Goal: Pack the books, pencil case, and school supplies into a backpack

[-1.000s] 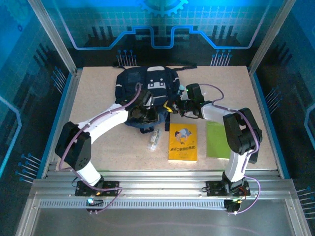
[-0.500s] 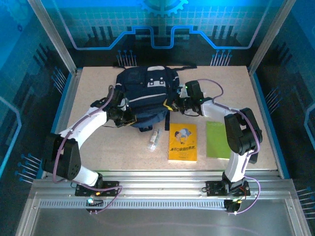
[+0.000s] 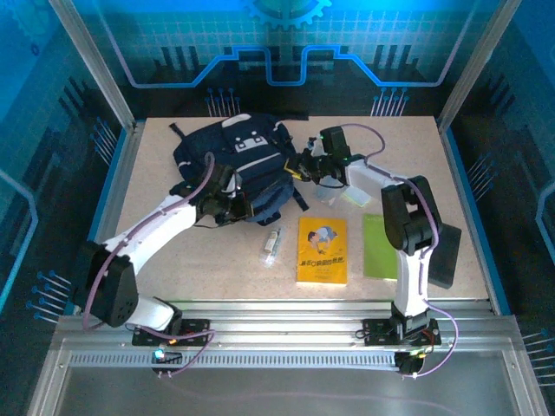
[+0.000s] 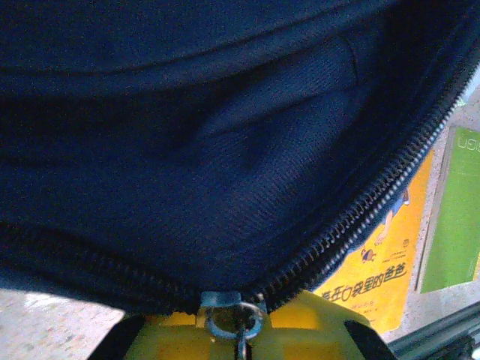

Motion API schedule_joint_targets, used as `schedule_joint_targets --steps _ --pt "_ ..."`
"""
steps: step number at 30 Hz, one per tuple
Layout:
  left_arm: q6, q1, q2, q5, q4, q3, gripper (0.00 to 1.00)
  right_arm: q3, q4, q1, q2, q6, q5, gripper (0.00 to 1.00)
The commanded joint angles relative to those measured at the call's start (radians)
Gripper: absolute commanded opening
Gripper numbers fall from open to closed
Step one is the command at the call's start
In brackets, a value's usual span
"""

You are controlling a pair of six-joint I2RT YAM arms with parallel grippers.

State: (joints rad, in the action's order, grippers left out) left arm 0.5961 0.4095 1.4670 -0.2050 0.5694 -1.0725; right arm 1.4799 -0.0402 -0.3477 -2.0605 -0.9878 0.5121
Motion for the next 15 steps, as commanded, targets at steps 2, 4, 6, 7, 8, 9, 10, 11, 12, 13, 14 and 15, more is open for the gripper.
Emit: schedule_joint_targets --steps 2,4,6,7,8,9,10,11,12,13,14,15 --pt "0.038 0.061 0.132 -0.09 -0.119 -0.135 0.0 0.003 -0.006 0.051 0.073 0.022 -0.139 0.88" --pt "0.045 0.064 0.179 -0.093 -0.156 -0.171 0.0 -0.04 -0.057 0.052 0.135 0.049 -0.16 1.0" --pt "0.053 0.063 0.217 -0.097 -0.189 -0.202 0.0 -0.095 -0.106 0.054 0.204 0.068 -0.181 1.0" --pt "0.055 0.063 0.231 -0.1 -0.197 -0.213 0.0 -0.123 -0.12 0.054 0.234 0.069 -0.187 1.0" --pt "0.055 0.066 0.245 -0.104 -0.201 -0.23 0.0 -0.156 -0.126 0.051 0.263 0.07 -0.189 1.0" --pt "0.054 0.07 0.254 -0.103 -0.204 -0.244 0.0 -0.187 -0.135 0.048 0.288 0.069 -0.188 1.0" --pt "0.051 0.077 0.259 -0.1 -0.203 -0.251 0.0 -0.203 -0.144 0.045 0.304 0.068 -0.188 1.0" --pt "0.05 0.083 0.263 -0.101 -0.202 -0.258 0.0 -0.223 -0.148 0.04 0.317 0.06 -0.187 1.0" --pt "0.049 0.088 0.265 -0.103 -0.203 -0.261 0.0 -0.24 -0.141 0.035 0.325 0.05 -0.183 1.0" --pt "0.049 0.092 0.265 -0.108 -0.204 -0.261 0.0 -0.257 -0.125 0.026 0.329 0.037 -0.175 1.0" --pt "0.056 0.096 0.263 -0.112 -0.205 -0.258 0.0 -0.27 -0.106 0.015 0.325 0.018 -0.172 0.99" --pt "0.061 0.1 0.261 -0.117 -0.21 -0.252 0.0 -0.278 -0.08 0.003 0.316 0.003 -0.166 0.99"
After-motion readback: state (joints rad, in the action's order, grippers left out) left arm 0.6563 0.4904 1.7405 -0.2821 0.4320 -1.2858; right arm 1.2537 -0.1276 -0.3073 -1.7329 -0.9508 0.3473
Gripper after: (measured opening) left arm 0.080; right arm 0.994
